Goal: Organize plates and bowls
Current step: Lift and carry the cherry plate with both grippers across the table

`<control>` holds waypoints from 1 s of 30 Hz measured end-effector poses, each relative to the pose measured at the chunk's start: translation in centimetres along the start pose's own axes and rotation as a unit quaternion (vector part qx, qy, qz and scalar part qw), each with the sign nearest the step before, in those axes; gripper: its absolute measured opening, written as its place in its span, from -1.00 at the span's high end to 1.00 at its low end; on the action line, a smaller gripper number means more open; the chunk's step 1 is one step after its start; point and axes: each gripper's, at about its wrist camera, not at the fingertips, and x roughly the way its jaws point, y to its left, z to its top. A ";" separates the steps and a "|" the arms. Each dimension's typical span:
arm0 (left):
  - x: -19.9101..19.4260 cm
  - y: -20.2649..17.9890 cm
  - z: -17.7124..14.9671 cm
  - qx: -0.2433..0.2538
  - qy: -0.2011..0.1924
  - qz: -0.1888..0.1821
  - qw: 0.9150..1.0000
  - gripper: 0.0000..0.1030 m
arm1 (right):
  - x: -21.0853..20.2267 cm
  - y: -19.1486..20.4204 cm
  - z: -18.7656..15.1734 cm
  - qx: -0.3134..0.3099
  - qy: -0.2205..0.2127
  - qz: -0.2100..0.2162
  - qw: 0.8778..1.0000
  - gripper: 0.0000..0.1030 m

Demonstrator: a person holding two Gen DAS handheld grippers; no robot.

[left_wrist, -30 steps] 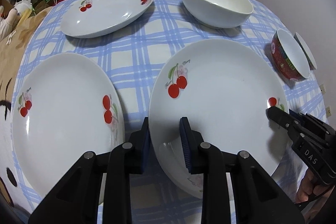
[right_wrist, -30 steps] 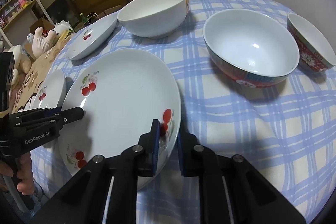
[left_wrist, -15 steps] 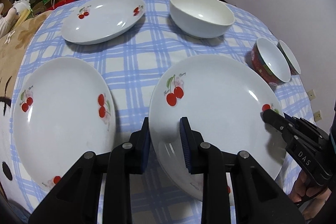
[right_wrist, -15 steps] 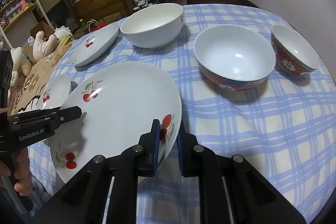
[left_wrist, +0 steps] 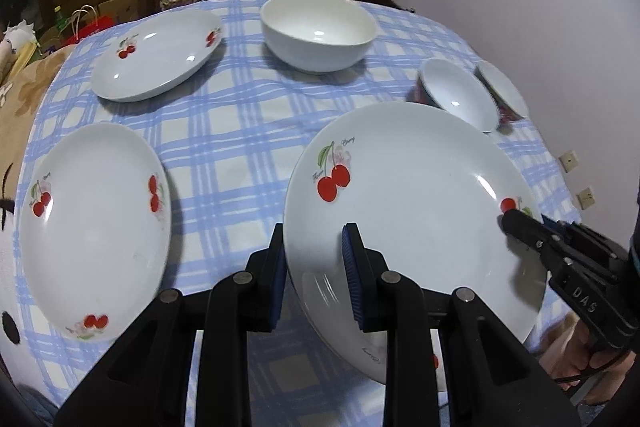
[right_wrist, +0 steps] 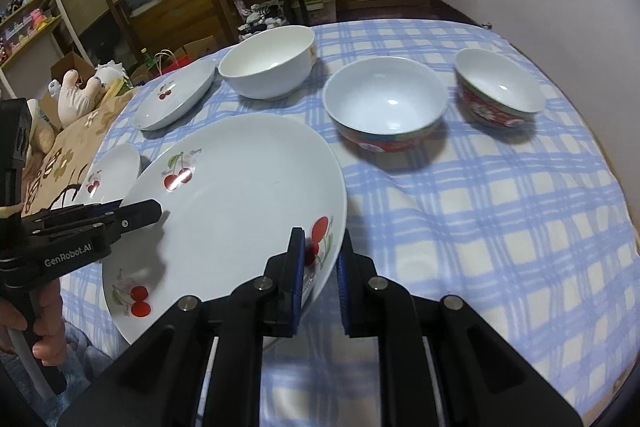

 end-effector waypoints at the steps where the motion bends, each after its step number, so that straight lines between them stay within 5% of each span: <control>1: -0.2 -0.3 -0.1 -0.001 -0.002 -0.004 1.000 0.50 | -0.4 -0.3 -0.1 0.005 0.000 0.000 1.000 0.69; 16: -1.4 -4.5 -1.4 0.039 -0.006 -0.020 0.999 0.50 | -4.0 -3.1 -2.6 0.050 -0.010 -0.024 0.998 0.70; 30: 1.2 -5.0 -1.6 0.045 0.018 -0.005 0.999 0.50 | -2.1 -4.7 -2.4 0.085 0.003 -0.018 0.996 0.69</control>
